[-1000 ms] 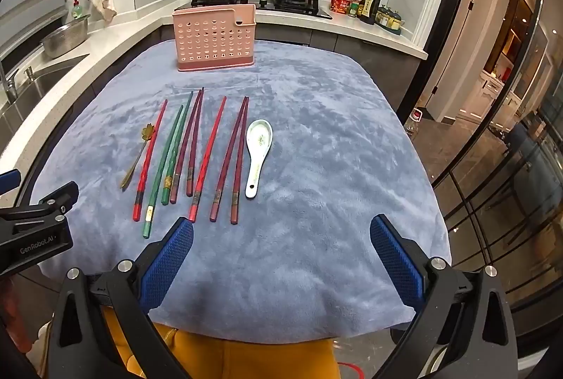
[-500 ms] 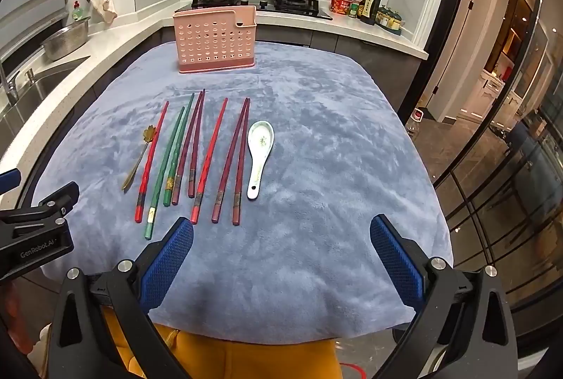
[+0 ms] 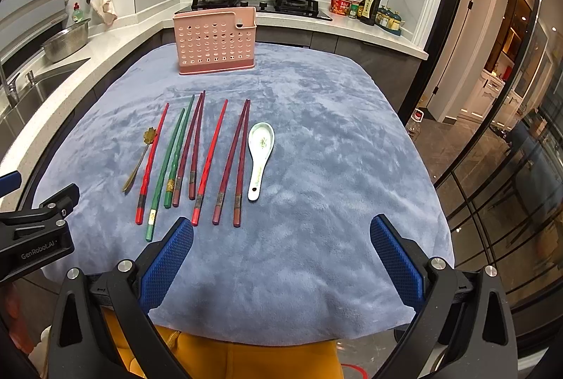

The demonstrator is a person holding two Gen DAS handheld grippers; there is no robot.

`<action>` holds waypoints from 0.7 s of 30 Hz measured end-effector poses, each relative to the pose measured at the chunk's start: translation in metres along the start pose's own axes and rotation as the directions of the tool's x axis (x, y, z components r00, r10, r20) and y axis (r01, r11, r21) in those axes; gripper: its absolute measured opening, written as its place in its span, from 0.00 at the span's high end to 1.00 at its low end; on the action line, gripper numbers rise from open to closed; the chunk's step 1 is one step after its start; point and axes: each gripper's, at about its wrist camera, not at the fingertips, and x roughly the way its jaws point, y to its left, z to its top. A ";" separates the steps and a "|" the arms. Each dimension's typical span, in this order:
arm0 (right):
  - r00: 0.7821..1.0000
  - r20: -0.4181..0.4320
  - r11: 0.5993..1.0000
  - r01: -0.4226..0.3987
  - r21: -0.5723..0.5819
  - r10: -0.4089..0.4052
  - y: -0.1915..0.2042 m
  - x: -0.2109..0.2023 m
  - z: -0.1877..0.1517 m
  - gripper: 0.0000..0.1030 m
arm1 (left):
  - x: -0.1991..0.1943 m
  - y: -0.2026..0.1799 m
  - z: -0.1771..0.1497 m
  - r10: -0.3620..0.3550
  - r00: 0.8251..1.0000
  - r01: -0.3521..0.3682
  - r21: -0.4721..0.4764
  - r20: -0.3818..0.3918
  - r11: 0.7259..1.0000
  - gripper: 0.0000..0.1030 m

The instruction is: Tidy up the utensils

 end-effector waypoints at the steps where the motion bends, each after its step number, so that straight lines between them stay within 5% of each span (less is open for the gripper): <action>1: 1.000 0.000 1.000 0.001 -0.001 -0.001 0.000 0.000 0.000 0.06 | 0.000 0.000 0.000 0.000 1.000 0.000 -0.001 0.000 1.000 0.07; 21: 1.000 0.005 1.000 -0.003 0.007 0.003 0.001 0.001 0.002 0.06 | 0.002 -0.001 -0.001 0.000 1.000 0.000 0.001 0.001 1.000 0.07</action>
